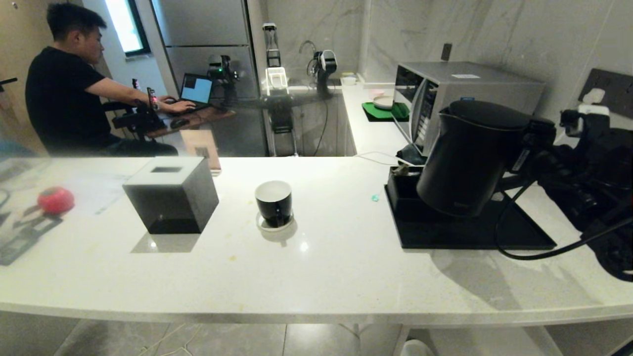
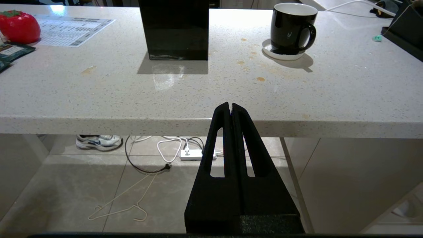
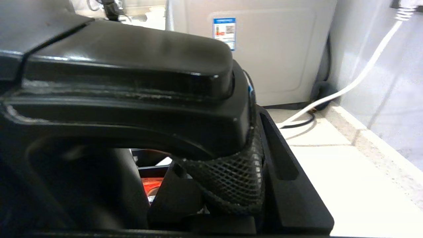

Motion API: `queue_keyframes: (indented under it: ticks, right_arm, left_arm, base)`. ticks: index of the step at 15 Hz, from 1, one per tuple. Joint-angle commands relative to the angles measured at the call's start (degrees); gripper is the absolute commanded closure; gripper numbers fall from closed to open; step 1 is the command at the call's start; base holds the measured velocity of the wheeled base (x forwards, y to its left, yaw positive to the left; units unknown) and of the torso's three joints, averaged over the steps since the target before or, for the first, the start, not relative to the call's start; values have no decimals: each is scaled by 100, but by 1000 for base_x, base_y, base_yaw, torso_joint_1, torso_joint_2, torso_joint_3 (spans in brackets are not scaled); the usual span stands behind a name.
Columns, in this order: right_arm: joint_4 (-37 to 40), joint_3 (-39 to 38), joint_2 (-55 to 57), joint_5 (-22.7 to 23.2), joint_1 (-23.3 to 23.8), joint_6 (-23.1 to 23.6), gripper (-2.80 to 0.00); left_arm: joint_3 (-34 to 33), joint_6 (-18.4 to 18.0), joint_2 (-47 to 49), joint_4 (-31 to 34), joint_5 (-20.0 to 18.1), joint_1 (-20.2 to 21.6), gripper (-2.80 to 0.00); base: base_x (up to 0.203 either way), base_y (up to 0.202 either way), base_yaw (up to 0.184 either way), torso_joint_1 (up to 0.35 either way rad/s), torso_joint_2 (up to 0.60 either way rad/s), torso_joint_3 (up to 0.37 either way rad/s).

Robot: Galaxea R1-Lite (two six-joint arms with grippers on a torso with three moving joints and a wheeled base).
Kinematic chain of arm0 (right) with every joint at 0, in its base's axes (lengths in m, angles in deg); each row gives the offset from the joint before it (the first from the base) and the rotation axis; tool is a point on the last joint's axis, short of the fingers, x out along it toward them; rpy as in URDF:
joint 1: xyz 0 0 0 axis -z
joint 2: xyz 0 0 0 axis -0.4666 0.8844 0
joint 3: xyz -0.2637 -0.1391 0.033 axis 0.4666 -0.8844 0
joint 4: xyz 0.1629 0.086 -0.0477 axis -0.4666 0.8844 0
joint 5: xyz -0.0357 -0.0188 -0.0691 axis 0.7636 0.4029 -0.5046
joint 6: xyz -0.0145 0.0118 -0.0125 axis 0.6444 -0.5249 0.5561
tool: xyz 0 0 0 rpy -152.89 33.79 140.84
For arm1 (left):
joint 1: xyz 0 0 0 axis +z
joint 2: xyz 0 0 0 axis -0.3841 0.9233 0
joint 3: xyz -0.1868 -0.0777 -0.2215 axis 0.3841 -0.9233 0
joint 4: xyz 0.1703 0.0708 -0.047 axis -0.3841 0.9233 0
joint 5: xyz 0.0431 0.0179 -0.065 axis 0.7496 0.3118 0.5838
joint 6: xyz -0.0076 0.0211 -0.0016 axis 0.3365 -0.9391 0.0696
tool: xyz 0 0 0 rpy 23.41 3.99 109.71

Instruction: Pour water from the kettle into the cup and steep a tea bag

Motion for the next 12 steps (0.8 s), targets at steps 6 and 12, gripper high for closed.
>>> queue_keyframes:
  ticks: [6,12]
  right_arm:
    - [-35,8,38,-16,-9,13,0]
    - [-28,13,3,-16,-9,13,0]
  left_arm:
    - [0,3,0,-4,-2,-5,0]
    - [0,3,0,-4,-2,2,0]
  base:
    - [0,0,0,0,0,0]
    - [0,0,0,0,0,0]
